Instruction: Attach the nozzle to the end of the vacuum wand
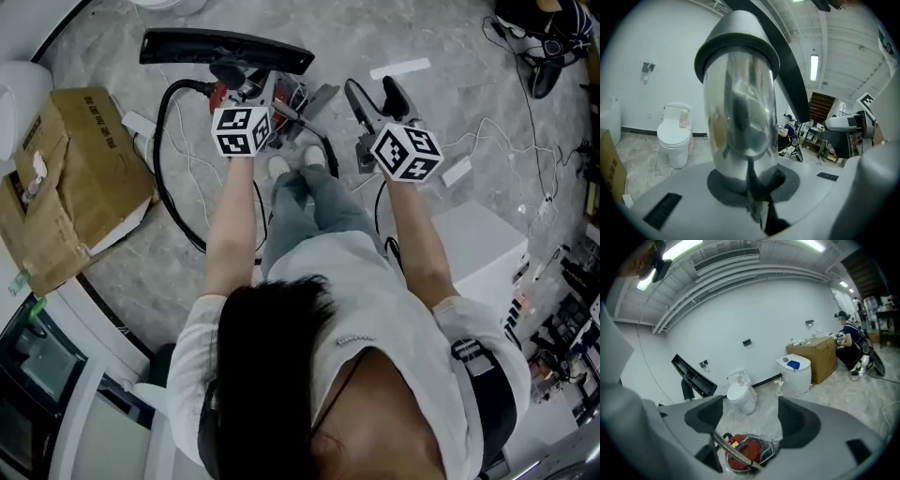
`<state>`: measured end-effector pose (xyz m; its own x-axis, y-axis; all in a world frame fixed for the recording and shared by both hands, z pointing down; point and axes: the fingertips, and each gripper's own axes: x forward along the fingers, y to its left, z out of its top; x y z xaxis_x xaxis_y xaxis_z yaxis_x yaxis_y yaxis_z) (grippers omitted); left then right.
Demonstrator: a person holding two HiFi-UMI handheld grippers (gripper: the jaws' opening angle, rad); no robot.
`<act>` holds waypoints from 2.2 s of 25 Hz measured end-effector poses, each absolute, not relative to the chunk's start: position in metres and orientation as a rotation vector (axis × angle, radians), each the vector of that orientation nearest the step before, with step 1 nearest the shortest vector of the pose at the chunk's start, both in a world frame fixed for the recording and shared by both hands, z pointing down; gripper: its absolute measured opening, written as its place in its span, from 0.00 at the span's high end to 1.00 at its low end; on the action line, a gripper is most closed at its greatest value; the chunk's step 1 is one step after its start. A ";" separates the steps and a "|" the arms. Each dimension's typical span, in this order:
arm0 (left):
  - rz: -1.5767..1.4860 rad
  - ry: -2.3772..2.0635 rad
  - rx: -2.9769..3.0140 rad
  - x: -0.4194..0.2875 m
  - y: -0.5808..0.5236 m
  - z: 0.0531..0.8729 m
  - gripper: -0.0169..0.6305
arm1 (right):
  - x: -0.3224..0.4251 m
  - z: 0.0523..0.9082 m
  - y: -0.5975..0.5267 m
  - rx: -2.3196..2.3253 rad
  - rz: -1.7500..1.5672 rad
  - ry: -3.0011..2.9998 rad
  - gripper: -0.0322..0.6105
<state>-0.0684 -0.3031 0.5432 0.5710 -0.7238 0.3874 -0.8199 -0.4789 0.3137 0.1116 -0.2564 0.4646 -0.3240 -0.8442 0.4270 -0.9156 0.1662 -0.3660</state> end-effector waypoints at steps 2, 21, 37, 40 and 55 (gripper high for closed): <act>0.276 -1.238 2.335 -0.073 -0.307 0.546 0.91 | 0.103 0.469 -0.255 1.754 0.863 -2.281 0.40; 0.258 -1.246 2.319 -0.076 -0.309 0.548 0.91 | 0.058 0.506 -0.272 1.735 0.803 -2.128 0.93; 0.274 -1.248 2.305 -0.080 -0.305 0.547 0.90 | 0.051 0.523 -0.261 1.691 0.805 -2.030 0.93; 0.276 -1.257 2.295 -0.080 -0.304 0.546 0.90 | 0.048 0.524 -0.261 1.672 0.789 -2.028 0.93; 0.279 -1.261 2.296 -0.076 -0.295 0.540 0.90 | 0.042 0.519 -0.260 1.640 0.748 -2.032 0.93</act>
